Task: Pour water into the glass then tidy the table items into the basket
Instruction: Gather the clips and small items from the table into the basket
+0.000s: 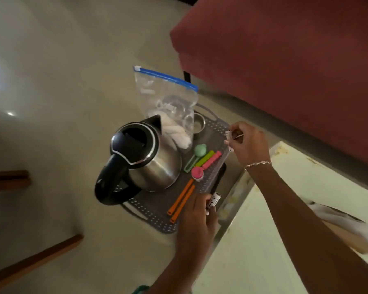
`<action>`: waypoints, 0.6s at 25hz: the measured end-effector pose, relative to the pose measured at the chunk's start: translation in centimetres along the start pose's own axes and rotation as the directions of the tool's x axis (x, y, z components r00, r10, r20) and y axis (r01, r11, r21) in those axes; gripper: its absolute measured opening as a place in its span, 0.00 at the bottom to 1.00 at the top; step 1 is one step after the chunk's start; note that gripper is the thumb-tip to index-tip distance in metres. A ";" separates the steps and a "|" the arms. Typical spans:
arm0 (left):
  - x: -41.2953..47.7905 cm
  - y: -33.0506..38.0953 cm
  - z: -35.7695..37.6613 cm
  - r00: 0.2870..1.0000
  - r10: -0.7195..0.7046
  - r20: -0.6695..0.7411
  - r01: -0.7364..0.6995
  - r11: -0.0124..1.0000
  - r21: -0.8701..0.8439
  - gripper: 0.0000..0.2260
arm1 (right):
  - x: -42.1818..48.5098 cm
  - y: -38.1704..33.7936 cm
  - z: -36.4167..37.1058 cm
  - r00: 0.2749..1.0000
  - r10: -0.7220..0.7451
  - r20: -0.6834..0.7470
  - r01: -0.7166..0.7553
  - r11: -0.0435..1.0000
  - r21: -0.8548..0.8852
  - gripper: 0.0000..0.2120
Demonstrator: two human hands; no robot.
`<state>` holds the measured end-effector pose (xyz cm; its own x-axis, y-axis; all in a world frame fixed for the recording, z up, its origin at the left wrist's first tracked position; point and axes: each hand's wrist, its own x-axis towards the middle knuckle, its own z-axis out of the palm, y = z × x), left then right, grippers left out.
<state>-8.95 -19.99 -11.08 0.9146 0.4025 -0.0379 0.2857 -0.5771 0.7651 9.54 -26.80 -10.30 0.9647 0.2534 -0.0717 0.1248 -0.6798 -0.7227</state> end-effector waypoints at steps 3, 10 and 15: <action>0.7 -1.2 -1.2 0.998 -0.053 0.036 0.055 0.998 -0.043 0.08 | 3.6 0.0 3.9 0.994 0.088 0.059 -0.081 0.990 -0.116 0.07; 3.2 -3.0 -2.0 0.991 -0.128 0.024 0.129 0.989 -0.066 0.08 | 5.7 0.1 9.4 0.918 0.377 -0.125 -0.392 0.911 -0.128 0.09; 4.7 -3.4 -1.7 0.994 -0.112 0.002 0.112 0.992 -0.052 0.08 | 5.6 -0.1 10.5 0.897 0.440 -0.049 -0.437 0.862 -0.256 0.11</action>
<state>-6.14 -14.97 -12.76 0.8775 0.4633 -0.1241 0.3708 -0.4910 0.7883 12.50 -18.08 -17.85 0.9313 -0.1055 -0.3486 -0.2546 -0.8730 -0.4160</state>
